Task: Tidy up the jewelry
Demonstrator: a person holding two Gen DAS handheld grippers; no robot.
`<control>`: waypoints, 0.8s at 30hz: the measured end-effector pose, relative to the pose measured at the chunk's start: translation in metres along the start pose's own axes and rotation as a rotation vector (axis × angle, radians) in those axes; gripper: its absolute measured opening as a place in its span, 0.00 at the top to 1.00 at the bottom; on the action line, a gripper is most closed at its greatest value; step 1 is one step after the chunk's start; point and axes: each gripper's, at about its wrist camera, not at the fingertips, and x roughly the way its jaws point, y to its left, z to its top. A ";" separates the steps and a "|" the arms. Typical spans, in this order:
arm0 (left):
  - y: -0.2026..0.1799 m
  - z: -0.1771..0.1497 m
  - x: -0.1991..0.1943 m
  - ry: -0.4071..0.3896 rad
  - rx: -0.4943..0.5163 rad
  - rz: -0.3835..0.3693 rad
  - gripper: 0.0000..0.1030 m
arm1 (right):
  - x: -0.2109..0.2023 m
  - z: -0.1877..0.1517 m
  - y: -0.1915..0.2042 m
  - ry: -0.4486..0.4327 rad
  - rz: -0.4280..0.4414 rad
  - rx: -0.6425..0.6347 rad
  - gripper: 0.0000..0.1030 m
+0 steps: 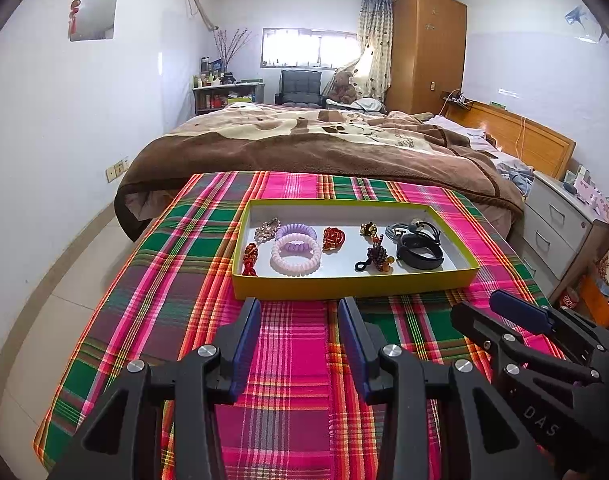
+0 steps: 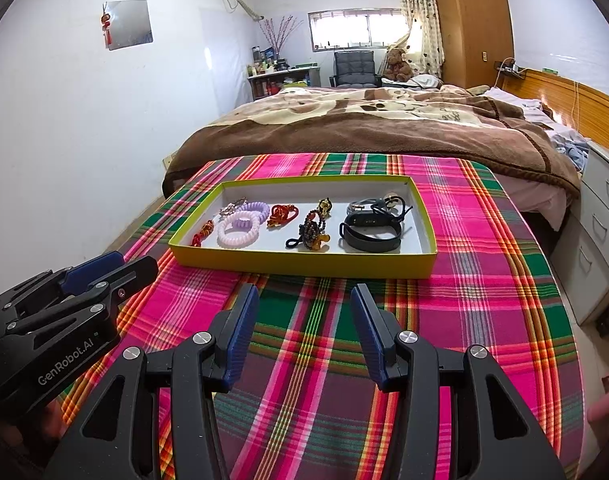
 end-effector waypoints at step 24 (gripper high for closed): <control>0.001 -0.002 0.001 0.004 -0.006 -0.013 0.61 | 0.002 -0.002 0.000 0.004 0.000 0.002 0.53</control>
